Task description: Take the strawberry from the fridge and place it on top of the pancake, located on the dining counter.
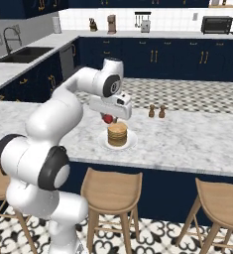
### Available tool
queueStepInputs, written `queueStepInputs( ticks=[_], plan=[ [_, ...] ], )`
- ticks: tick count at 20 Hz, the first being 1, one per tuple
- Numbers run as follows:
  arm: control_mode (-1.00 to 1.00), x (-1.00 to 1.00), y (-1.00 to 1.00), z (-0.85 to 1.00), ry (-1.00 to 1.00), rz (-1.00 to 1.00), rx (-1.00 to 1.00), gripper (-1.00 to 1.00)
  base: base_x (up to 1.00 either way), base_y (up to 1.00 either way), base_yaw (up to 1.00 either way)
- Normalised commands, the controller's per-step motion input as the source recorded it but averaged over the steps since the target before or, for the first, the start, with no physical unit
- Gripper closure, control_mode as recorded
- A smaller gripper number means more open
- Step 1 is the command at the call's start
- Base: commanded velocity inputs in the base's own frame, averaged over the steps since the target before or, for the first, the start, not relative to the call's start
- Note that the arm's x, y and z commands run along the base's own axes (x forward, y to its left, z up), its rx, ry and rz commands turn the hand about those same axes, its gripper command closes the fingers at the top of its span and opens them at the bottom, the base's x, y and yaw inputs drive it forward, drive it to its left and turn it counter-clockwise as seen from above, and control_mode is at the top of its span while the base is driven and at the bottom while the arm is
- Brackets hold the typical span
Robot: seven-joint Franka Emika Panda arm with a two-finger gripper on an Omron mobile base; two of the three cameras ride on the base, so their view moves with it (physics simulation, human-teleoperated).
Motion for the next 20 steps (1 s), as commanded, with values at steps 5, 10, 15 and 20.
queueStepInputs(
  ticks=[5, 10, 15, 20],
  plan=[
    [-1.0, 1.0, 0.03, -0.86, -0.07, -0.06, -0.06, 1.0, 0.0, 0.0, 0.0],
    [-1.0, 1.0, 0.03, -0.21, 0.08, -0.01, -0.06, 1.0, 0.0, 0.0, 0.0],
    [-1.0, 1.0, -0.06, -0.01, 0.1, 0.0, 0.0, 1.0, 0.0, 0.0, 0.0],
    [-1.0, 0.88, -0.05, -0.35, -0.02, 0.0, 0.0, 1.0, 0.0, 0.0, 0.0]
  ],
)
